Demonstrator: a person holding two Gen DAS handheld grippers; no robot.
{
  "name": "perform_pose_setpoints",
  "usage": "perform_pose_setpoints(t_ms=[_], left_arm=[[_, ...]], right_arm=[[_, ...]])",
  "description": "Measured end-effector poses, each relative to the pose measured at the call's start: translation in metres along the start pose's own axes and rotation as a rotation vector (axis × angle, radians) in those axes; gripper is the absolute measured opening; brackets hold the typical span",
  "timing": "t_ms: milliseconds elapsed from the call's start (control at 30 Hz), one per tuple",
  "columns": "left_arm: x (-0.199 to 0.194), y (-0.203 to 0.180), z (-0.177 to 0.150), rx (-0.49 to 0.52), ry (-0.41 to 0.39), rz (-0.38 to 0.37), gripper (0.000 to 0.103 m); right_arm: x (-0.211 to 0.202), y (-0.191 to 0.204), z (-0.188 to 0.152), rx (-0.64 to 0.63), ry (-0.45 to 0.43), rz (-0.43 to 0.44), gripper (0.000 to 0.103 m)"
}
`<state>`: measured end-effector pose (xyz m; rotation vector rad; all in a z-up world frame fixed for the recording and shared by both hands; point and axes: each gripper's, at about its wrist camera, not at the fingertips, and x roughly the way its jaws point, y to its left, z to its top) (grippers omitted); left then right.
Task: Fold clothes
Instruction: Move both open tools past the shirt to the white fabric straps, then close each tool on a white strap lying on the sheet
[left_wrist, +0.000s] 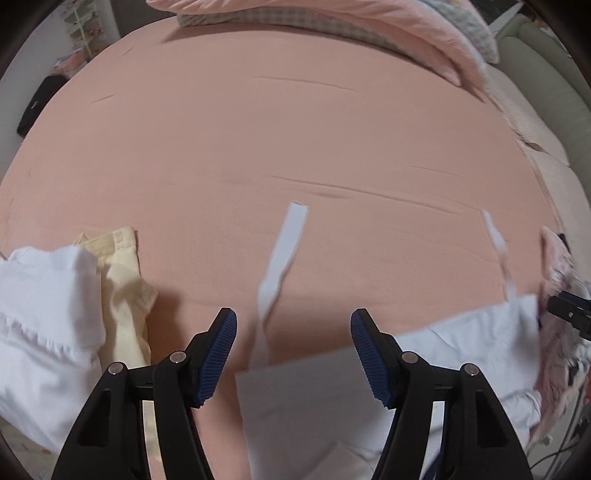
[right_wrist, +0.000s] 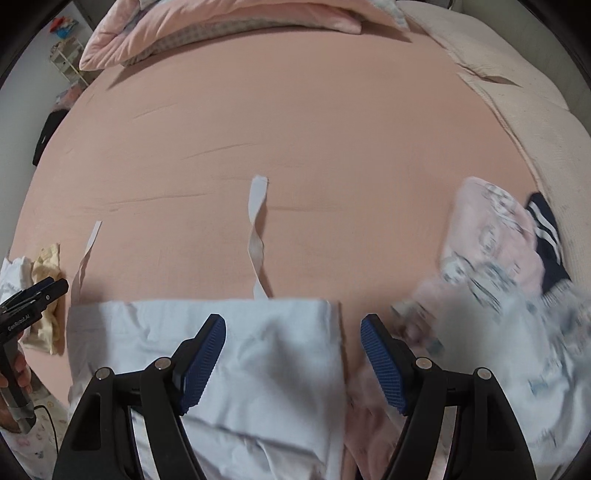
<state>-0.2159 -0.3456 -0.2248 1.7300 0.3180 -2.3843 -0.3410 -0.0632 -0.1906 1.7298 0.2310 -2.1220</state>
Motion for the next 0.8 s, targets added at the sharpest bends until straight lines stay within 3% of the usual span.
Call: perform_pose_setpoints(t_ms=[300,800], left_arm=[[0.029,0.014,0.028,-0.061,0.022,0.037,0.062],[0.067,-0.008,0.045,0.066,0.054,0.082,0.063]], right_arm=[[0.038,0.009,0.035,-0.003,0.03,-0.026,0.075],[0.082,0.023,0.07,-0.03,0.023,-0.089,0.075]])
